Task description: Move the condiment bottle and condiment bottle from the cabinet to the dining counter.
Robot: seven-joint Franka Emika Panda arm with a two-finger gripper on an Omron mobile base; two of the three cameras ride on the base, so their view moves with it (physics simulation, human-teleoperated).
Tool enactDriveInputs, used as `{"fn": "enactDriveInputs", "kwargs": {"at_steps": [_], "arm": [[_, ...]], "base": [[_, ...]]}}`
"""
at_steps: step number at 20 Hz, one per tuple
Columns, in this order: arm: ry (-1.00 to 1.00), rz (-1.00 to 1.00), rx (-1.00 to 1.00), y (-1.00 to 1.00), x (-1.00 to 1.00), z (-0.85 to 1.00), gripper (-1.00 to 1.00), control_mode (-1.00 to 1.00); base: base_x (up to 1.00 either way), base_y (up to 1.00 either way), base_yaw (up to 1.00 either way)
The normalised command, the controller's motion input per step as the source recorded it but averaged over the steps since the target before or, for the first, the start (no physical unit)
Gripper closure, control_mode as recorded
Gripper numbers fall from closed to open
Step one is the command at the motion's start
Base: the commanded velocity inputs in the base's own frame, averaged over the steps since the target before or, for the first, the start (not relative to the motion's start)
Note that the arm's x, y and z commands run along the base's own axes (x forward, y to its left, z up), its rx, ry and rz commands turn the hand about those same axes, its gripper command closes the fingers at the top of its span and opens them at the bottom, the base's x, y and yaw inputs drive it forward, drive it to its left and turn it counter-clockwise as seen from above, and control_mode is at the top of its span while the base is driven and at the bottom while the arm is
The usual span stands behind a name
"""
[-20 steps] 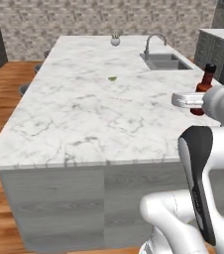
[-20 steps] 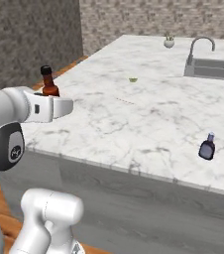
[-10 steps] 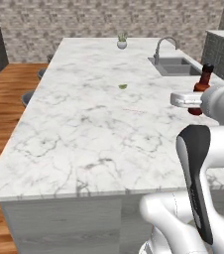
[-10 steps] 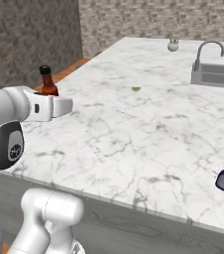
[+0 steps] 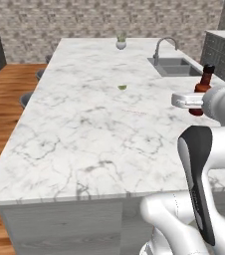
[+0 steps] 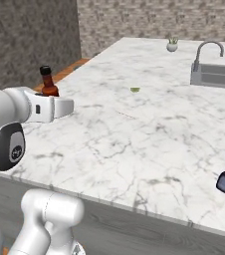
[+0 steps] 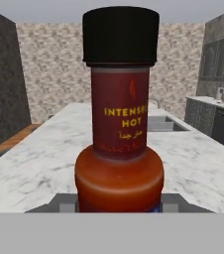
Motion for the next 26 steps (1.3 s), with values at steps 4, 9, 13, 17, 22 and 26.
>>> {"fn": "enactDriveInputs", "kwargs": {"at_steps": [4, 9, 13, 17, 22, 26], "arm": [[0.00, 0.00, 0.00, 0.00, 0.00, 0.00, 1.00, 1.00], [0.00, 0.00, 0.00, 0.00, 0.00, 0.00, 1.00, 1.00], [0.06, 0.00, -0.02, 0.00, 0.02, -0.03, 1.00, -1.00], [0.02, 0.01, -0.05, 0.00, 0.17, -0.30, 1.00, -1.00], [0.09, 0.08, -0.07, -0.10, 0.34, -0.39, 1.00, -1.00], [0.07, 0.14, -0.04, -0.61, 0.49, -0.46, 1.00, -1.00]], "base": [[0.29, 0.01, 0.00], [0.18, 0.00, 0.00], [0.03, 0.00, 0.00], [0.00, 0.00, 0.00], [0.00, 0.00, 0.00], [0.00, 0.00, 0.00]]}}
